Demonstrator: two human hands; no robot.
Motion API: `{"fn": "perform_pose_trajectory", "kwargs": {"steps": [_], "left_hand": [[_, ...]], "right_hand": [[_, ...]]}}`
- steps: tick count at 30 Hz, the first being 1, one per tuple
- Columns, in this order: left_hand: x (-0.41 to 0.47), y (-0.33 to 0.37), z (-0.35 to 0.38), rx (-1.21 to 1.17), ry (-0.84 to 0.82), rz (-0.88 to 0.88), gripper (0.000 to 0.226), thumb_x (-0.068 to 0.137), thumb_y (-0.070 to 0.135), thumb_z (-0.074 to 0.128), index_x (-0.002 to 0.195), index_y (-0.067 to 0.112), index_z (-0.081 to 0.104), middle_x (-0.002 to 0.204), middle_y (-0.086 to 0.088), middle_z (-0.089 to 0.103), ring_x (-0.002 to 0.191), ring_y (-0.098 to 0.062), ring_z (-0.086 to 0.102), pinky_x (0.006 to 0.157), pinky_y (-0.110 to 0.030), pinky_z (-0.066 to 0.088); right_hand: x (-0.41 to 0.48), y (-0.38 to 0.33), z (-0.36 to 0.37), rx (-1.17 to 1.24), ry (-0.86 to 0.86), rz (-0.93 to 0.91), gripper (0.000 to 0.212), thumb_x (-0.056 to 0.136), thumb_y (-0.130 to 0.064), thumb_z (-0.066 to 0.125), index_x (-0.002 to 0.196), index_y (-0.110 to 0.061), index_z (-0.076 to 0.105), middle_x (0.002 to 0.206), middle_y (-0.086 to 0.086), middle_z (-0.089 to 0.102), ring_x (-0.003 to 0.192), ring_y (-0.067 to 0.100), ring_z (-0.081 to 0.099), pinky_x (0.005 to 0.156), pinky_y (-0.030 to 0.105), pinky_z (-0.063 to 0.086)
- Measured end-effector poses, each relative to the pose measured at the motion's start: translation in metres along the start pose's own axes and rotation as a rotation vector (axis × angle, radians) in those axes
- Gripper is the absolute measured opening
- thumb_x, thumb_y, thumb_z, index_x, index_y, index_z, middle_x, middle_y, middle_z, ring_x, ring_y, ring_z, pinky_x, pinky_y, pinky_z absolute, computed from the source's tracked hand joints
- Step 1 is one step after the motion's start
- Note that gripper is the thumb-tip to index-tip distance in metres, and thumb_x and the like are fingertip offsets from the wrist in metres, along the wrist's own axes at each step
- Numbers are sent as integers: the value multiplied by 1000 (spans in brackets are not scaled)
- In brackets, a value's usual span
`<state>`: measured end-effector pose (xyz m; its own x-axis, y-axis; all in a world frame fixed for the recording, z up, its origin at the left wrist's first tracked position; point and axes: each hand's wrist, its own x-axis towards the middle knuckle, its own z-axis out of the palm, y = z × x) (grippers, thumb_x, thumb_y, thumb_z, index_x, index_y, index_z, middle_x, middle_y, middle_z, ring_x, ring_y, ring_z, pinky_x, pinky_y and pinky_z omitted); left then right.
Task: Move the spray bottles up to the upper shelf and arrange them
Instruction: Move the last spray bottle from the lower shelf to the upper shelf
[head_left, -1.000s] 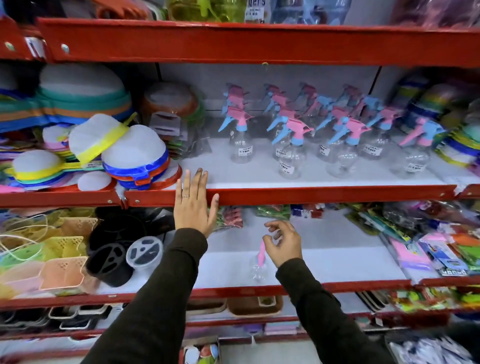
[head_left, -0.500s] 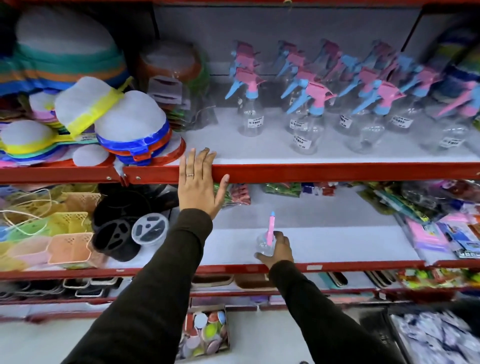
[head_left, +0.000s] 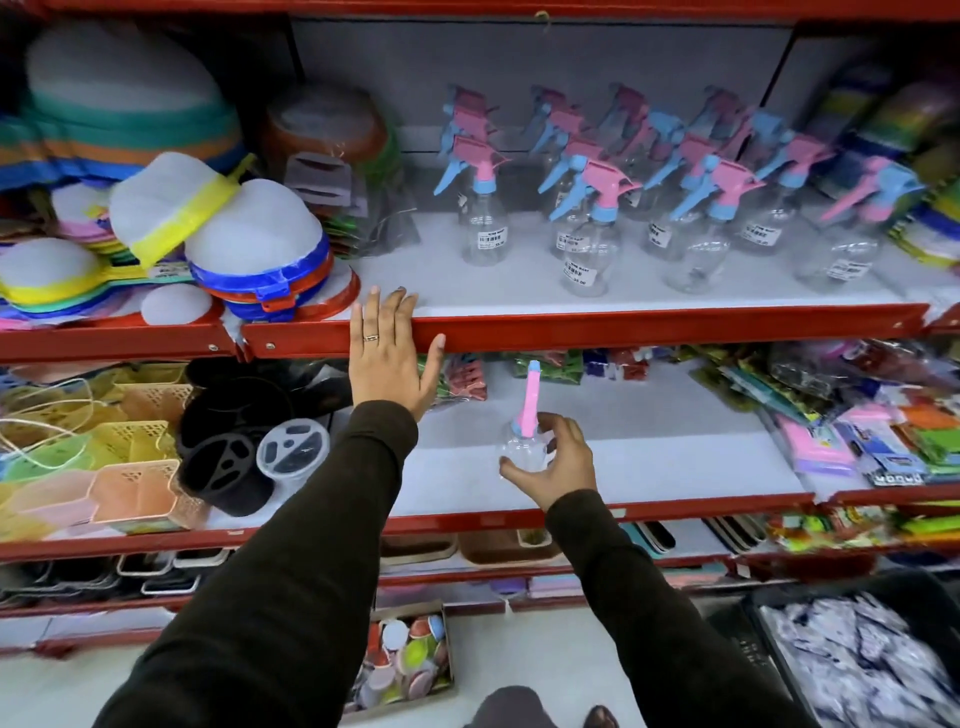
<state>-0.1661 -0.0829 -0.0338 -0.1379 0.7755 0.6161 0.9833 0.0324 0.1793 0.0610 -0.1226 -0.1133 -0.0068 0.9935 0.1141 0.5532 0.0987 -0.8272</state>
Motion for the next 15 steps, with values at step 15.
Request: {"fn": "perform_pose_trajectory", "kwargs": {"steps": [15], "left_hand": [[-1,-2,-3,13,-30,8,64,100,51,32,146,8,43,151,-16,46,149,-36,26,125,-49,12]], "right_hand": [[62,-133,-57,119,302,-462,60,60,-38,82,111,-15,63,101,-4,60,89,8,58,81,13,46]]}}
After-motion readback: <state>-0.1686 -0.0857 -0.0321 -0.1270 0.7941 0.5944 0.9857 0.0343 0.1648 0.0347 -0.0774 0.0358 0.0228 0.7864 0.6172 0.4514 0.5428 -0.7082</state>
